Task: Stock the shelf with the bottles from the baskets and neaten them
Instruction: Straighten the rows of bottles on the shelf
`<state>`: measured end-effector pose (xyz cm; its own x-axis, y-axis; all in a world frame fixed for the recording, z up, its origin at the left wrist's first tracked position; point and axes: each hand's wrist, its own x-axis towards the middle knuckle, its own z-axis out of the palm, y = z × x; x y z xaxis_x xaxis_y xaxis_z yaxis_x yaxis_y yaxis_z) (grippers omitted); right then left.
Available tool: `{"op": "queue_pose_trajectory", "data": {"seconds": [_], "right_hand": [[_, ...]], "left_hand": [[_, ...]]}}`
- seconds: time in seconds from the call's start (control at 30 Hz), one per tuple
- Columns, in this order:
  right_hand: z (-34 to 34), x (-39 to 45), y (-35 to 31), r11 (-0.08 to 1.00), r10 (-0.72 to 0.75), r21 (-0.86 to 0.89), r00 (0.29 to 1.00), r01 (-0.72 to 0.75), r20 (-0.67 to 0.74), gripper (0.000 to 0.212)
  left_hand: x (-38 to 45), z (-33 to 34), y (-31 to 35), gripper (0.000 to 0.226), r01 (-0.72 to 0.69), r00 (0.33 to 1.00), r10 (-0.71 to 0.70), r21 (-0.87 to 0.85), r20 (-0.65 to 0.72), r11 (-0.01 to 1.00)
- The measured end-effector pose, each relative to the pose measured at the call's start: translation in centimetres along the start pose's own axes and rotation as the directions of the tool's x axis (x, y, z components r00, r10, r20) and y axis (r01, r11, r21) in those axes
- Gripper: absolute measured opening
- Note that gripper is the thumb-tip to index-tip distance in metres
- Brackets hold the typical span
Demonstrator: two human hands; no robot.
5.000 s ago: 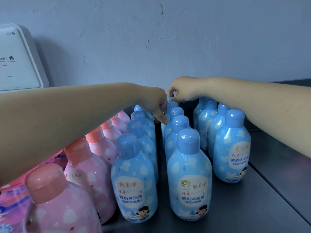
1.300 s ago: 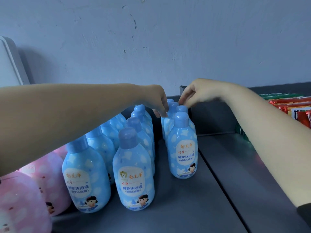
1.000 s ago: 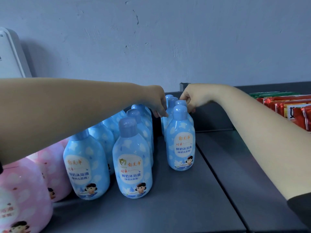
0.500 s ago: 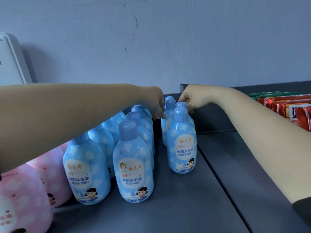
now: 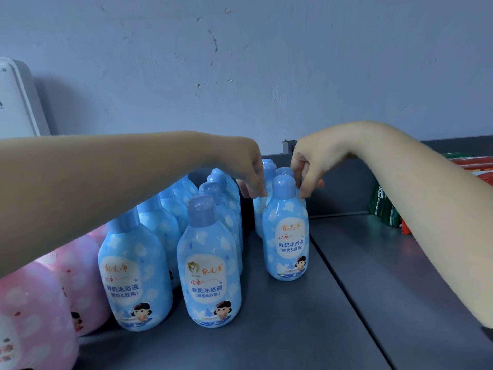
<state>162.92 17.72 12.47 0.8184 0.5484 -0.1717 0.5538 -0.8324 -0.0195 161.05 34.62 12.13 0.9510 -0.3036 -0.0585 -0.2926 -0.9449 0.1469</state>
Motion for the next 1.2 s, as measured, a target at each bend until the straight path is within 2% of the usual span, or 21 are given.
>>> {"op": "queue_pose_trajectory", "data": {"seconds": [0.07,0.33,0.63,0.8,0.87,0.97,1.2], "right_hand": [[0.7,0.4,0.3,0.999,-0.028,0.031,0.999,0.027,0.028,0.014],[1.6,0.8,0.4,0.986,-0.096,0.136,0.995,0.099,-0.031,0.027],[1.8,0.6,-0.1,0.983,-0.11,0.142,0.992,0.118,-0.063,0.021],[1.1,-0.3,-0.2,0.987,-0.083,0.129,0.992,0.095,-0.097,0.015],[0.4,-1.2,0.0,0.991,-0.057,0.111,0.992,0.069,-0.11,0.018],[-0.1,-3.0,-0.3,0.993,-0.052,0.1,0.998,0.056,-0.041,0.025],[1.7,-3.2,-0.7,0.975,-0.124,0.183,0.992,0.129,-0.04,0.034]], "left_hand": [[0.0,0.5,0.1,0.021,0.006,1.0,-0.006,-0.02,0.007,1.0],[0.0,1.3,0.1,0.03,0.04,0.999,-0.04,0.011,0.033,0.999],[-0.5,1.1,0.3,0.034,0.044,0.997,-0.048,0.065,0.066,0.997],[-1.3,0.1,0.5,0.025,0.055,0.997,-0.059,0.1,0.044,0.993],[-2.3,-0.7,0.7,0.024,0.033,0.999,-0.033,0.069,-0.001,0.997],[-3.9,-1.5,1.0,0.024,-0.004,0.999,0.005,0.015,-0.04,1.0],[-4.4,0.5,2.2,0.026,-0.017,0.999,0.015,0.036,0.046,0.999]]}}
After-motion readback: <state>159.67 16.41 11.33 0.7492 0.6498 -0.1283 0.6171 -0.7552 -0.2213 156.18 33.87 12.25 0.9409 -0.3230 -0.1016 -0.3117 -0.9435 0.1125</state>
